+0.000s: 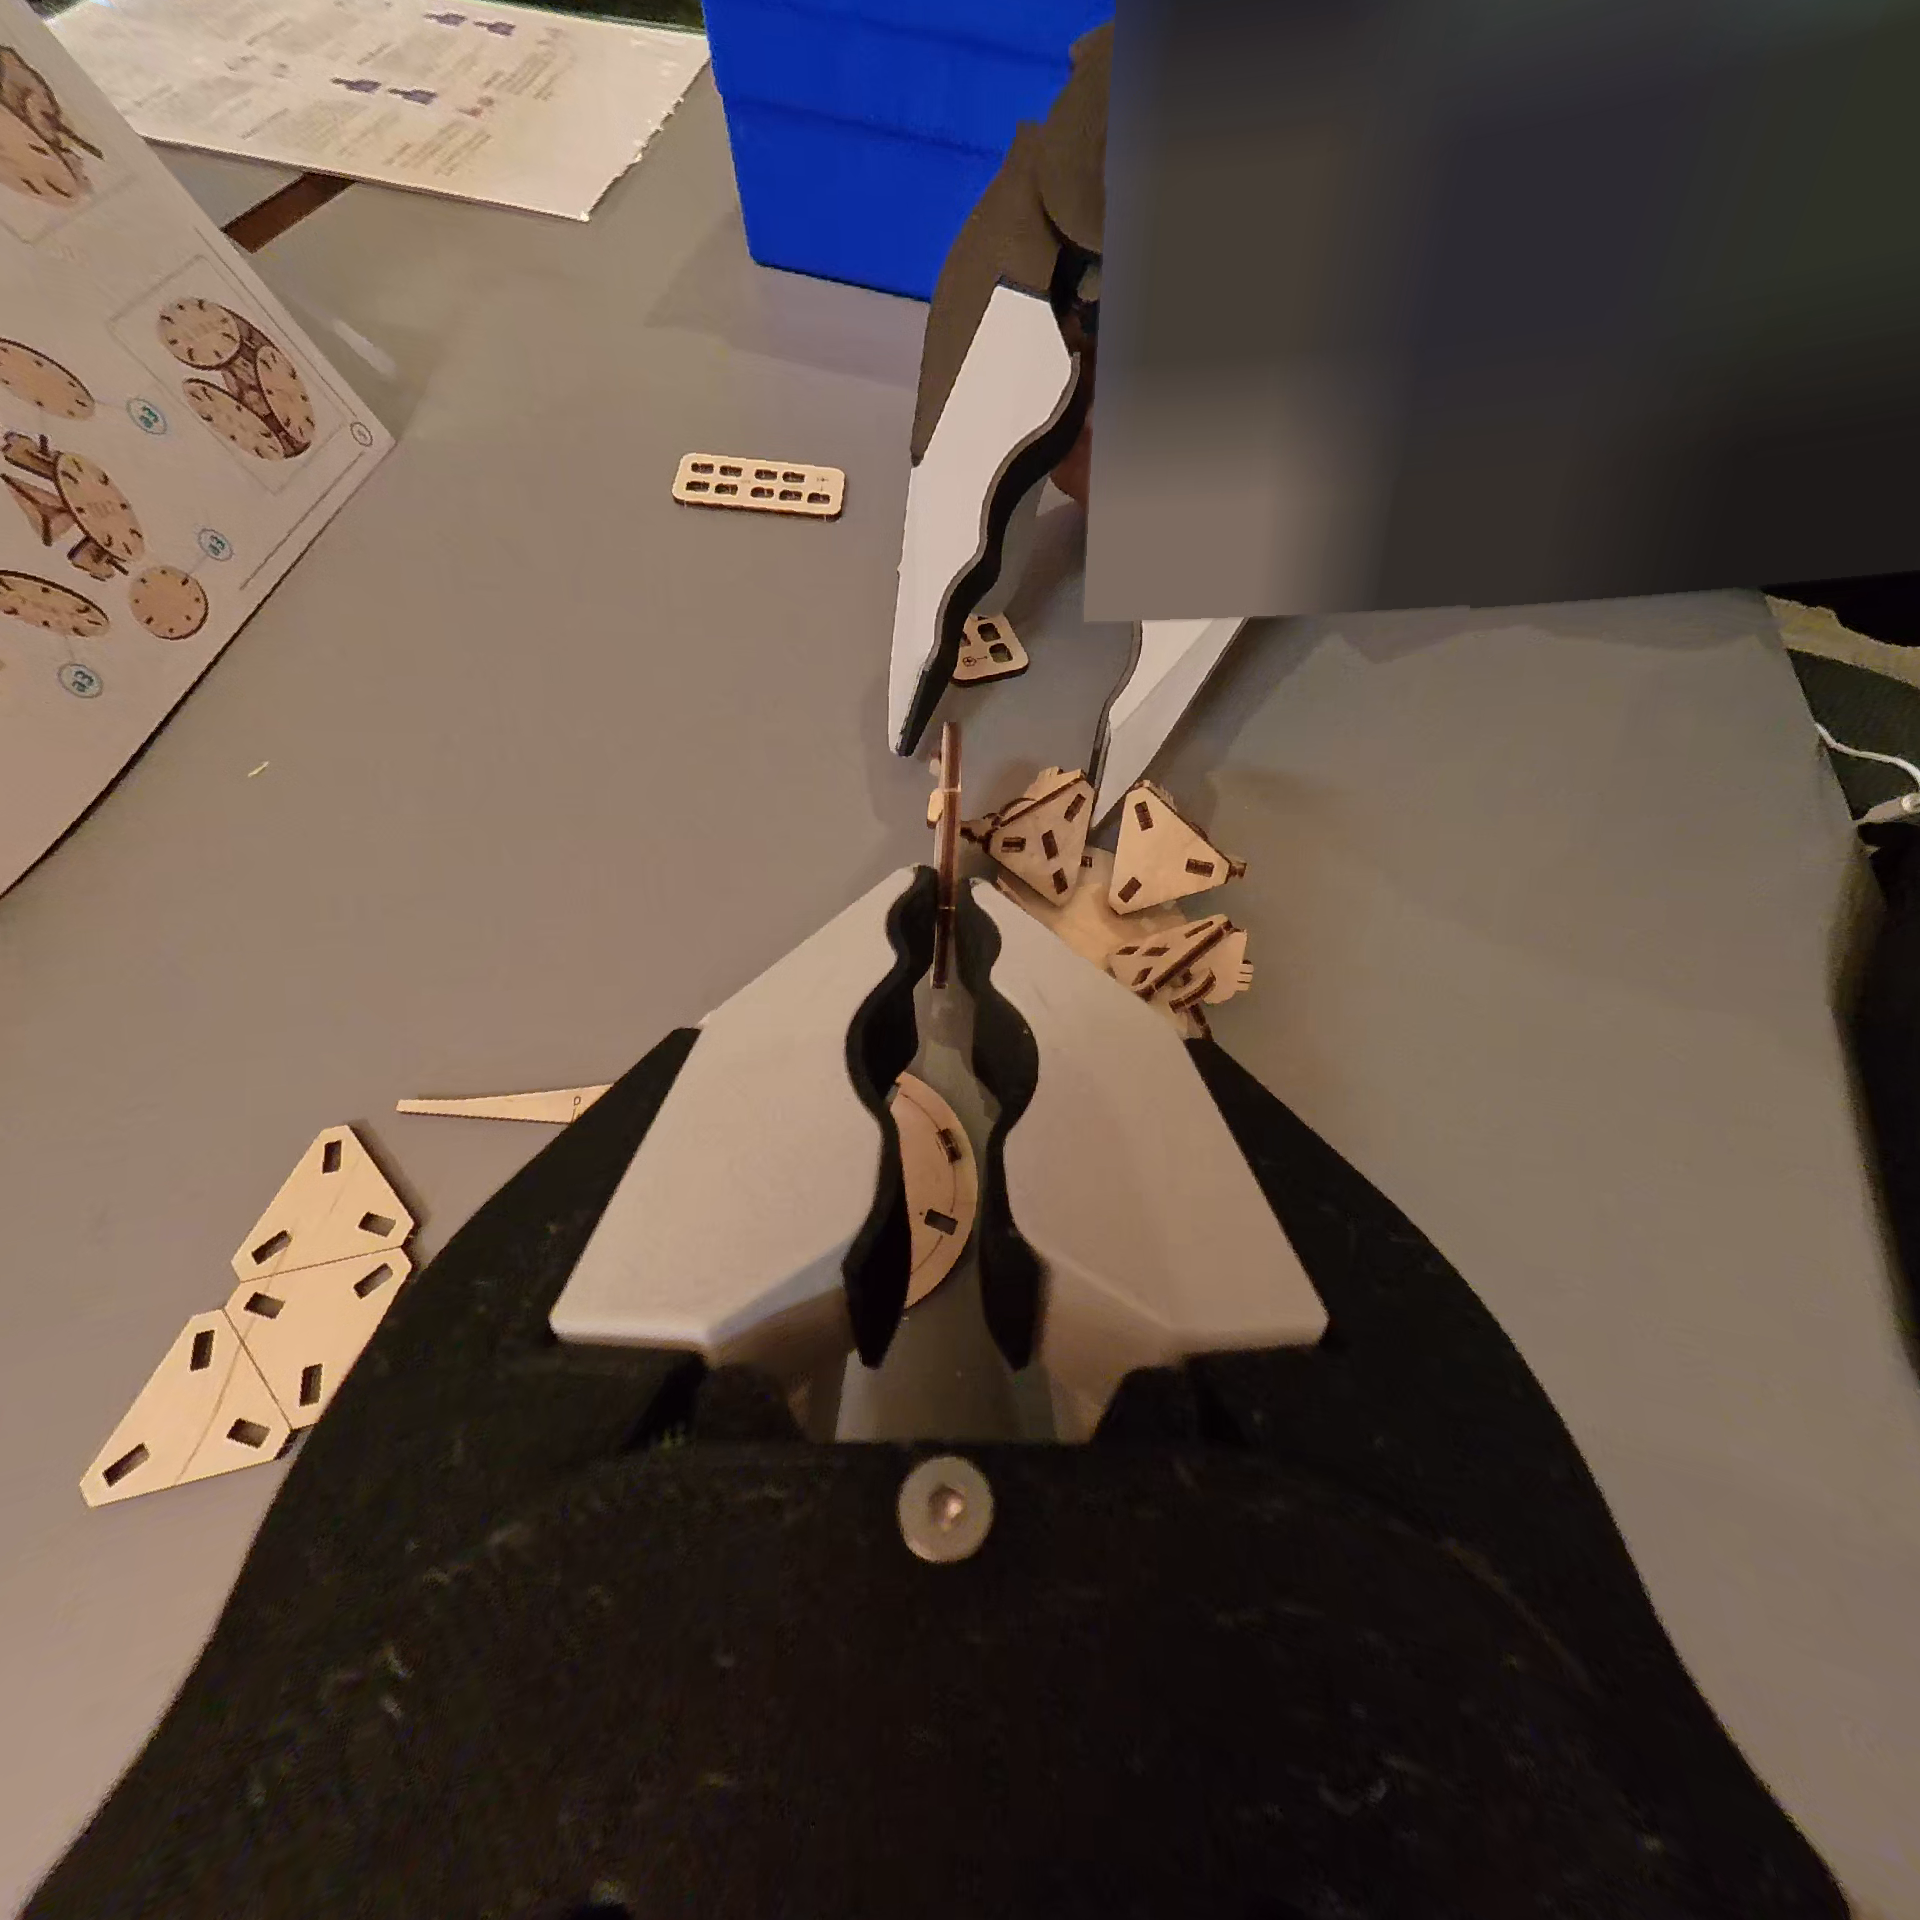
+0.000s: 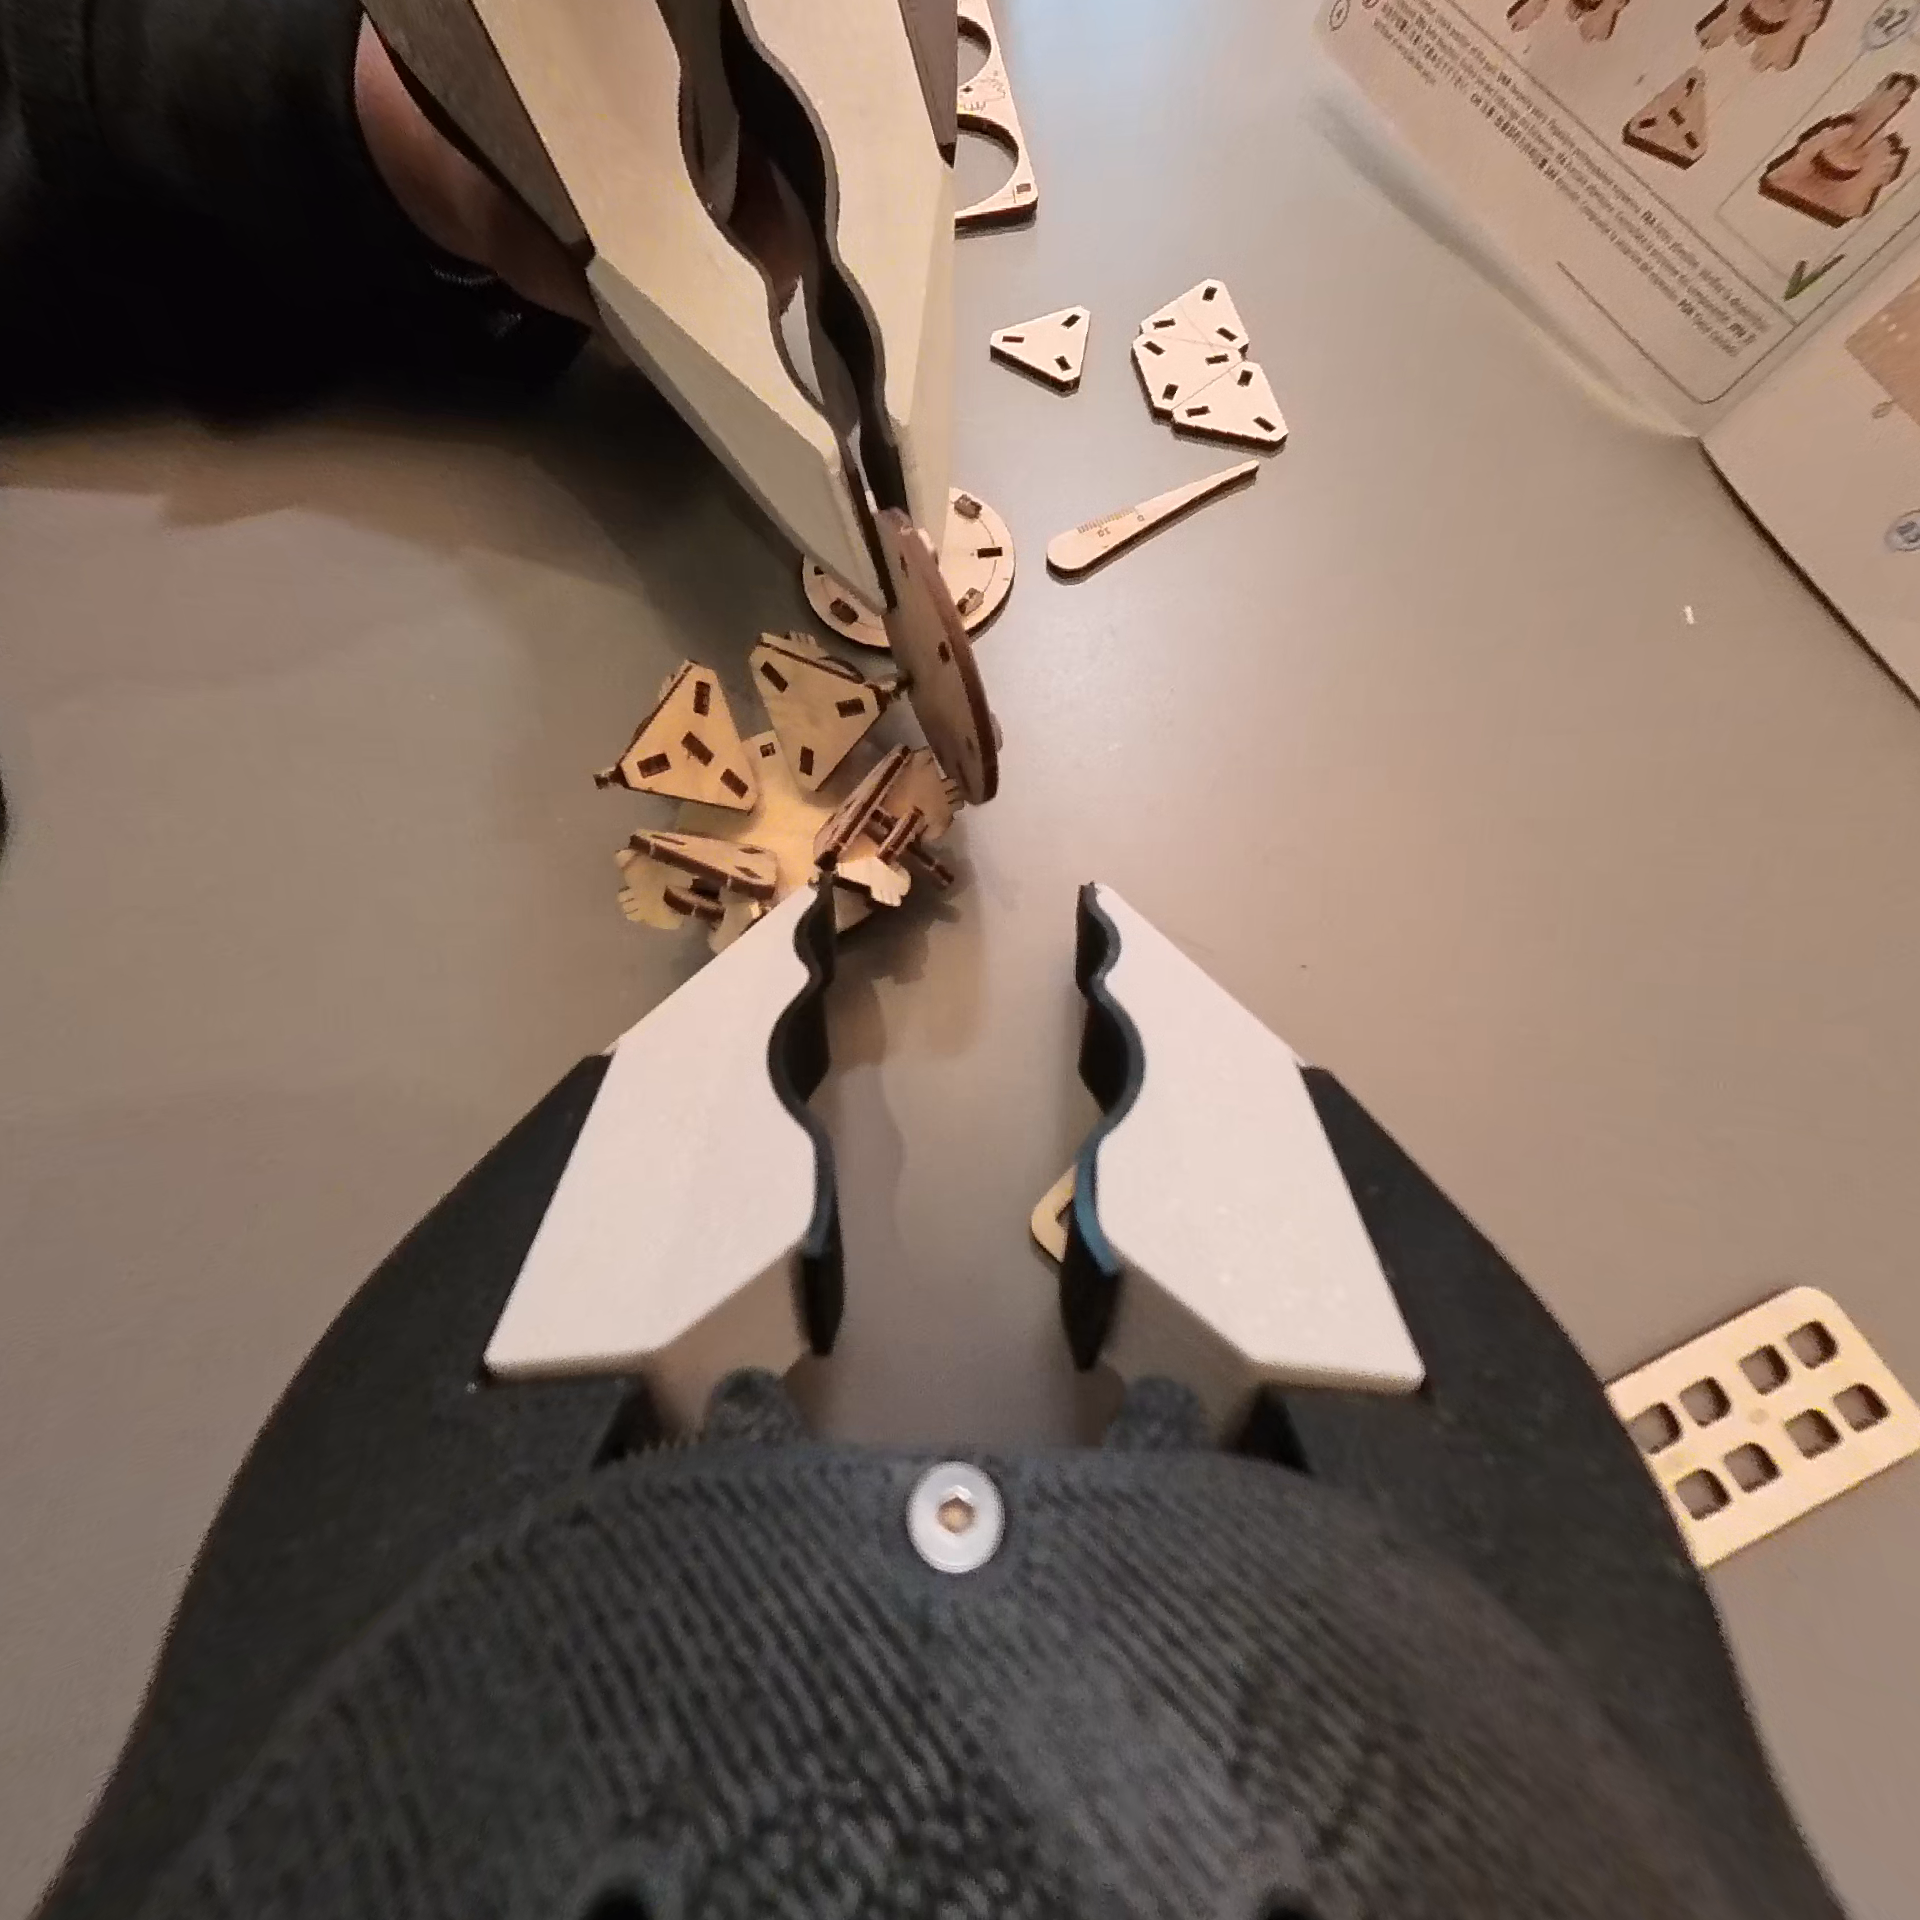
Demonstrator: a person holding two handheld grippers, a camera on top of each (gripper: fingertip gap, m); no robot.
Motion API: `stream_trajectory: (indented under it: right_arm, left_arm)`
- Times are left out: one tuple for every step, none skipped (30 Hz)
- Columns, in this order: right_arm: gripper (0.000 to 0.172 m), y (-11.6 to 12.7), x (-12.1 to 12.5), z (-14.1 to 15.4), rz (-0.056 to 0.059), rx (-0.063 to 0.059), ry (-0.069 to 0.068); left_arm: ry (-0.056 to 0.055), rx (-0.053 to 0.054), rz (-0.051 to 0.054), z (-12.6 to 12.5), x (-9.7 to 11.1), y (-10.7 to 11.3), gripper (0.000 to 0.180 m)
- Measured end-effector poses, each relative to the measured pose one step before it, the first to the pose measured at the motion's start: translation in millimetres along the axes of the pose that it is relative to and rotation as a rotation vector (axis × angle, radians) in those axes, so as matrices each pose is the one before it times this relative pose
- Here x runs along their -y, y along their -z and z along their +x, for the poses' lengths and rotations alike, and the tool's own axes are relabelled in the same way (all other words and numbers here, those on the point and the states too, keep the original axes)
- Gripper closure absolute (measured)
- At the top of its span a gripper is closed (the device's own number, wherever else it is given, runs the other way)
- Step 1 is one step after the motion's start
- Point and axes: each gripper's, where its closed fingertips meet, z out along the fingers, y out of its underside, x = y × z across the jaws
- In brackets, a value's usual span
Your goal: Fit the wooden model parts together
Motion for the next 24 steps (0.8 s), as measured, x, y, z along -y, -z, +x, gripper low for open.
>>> stream_trajectory:
  right_arm:
    - [0.127,0.0,0.0,0.05,0.0,-0.0005,-0.0002]
    - [0.127,-0.04,0.03,-0.04,0.0001,-0.0009,-0.0004]
    - [0.126,0.0,0.0,0.0,0.0,-0.0002,-0.0005]
    - [0.126,-0.08,0.06,-0.02,0.0001,-0.0002,0.0001]
    - [0.127,0.0,0.01,0.04,0.0001,-0.0002,0.0001]
    - [0.127,-0.07,0.04,-0.13,-0.0001,0.0005,-0.0003]
    - [0.126,-0.03,0.01,-0.04,-0.0001,0.0008,-0.0003]
    - [0.126,-0.06,0.03,-0.12,-0.0001,0.0006,0.0001]
    - [0.126,0.01,-0.02,-0.07,-0.0001,0.0005,0.0]
    - [0.126,-0.06,0.03,-0.12,-0.0001,0.0004,-0.0002]
    - [0.126,-0.07,0.04,-0.07,-0.0001,0.0001,-0.0001]
    - [0.126,0.04,-0.04,-0.09,-0.0001,0.0,0.0]
    - [0.126,-0.08,0.06,-0.1,0.0001,0.0005,0.0001]
    - [0.126,-0.09,0.09,-0.19,0.0003,0.0009,-0.0003]
    - [0.126,-0.06,0.03,-0.09,-0.0002,0.0001,-0.0005]
    - [0.126,-0.07,0.04,-0.09,-0.0001,0.0004,0.0001]
    - [0.126,0.0,0.0,0.0,0.0,0.0001,0.0003]
    - [0.126,0.03,-0.03,-0.09,0.0,0.0001,0.0002]
    - [0.126,-0.07,0.05,-0.02,0.0,-0.0001,0.0001]
    - [0.126,-0.01,0.02,0.04,0.0001,-0.0003,0.0]
    - [0.126,-0.01,0.02,-0.02,0.0001,-0.0001,-0.0005]
    - [0.126,0.01,-0.02,-0.03,-0.0001,0.0002,0.0]
    - [0.126,-0.07,0.05,-0.03,0.0,-0.0001,0.0]
    - [0.126,0.0,0.0,0.01,0.0,-0.0002,-0.0004]
  left_arm:
    - [0.001,0.0012,0.0039,-0.12,0.52,0.41,0.18]
    - [0.0,0.001,0.0016,0.04,0.47,0.46,0.18]
    - [-0.0002,0.0014,-0.0009,0.06,0.3,0.5,0.18]
    - [-0.0013,0.002,-0.0009,0.09,0.38,0.3,0.18]
    - [-0.0013,0.0022,-0.0034,0.11,0.0,0.11,0.18]
    - [-0.0018,0.0021,-0.0031,0.07,-0.08,-0.09,0.18]
    - [-0.0013,0.0018,-0.0022,0.13,-0.14,-0.24,0.18]
    - [-0.0021,0.001,-0.0025,0.28,-0.17,-0.24,0.18]
    - [-0.0029,0.0012,-0.0019,0.31,-0.2,-0.11,0.18]
    - [-0.0019,0.0012,-0.0017,0.19,-0.11,0.03,0.18]
    - [-0.0023,0.0009,-0.0013,0.23,-0.03,0.14,0.18]
    - [-0.002,0.0008,-0.0013,0.38,0.14,0.23,0.18]
    - [-0.002,0.0007,-0.0012,0.3,0.12,0.32,0.18]
    - [-0.0024,0.001,-0.0014,0.33,0.22,0.29,0.18]
    - [-0.0026,0.0017,-0.0019,0.31,0.2,0.22,0.18]
    - [-0.0034,0.0022,-0.0038,0.26,0.12,0.23,0.18]
    - [-0.0049,0.0027,-0.0061,0.36,-0.14,0.06,0.18]
    - [-0.0062,0.0037,-0.0074,0.41,-0.35,0.0,0.18]
    - [-0.0064,0.0055,-0.0071,0.15,-0.16,-0.05,0.18]
    - [-0.0059,0.0071,-0.0099,0.03,-0.6,-0.11,0.18]
    - [-0.0067,0.0061,-0.0079,0.14,-0.24,0.03,0.18]
    - [-0.0065,0.0047,-0.0058,0.46,-0.04,0.06,0.18]
    - [-0.0059,0.0056,-0.0062,0.17,-0.18,0.06,0.18]
    - [-0.0052,0.0046,-0.0066,0.33,-0.28,-0.18,0.18]
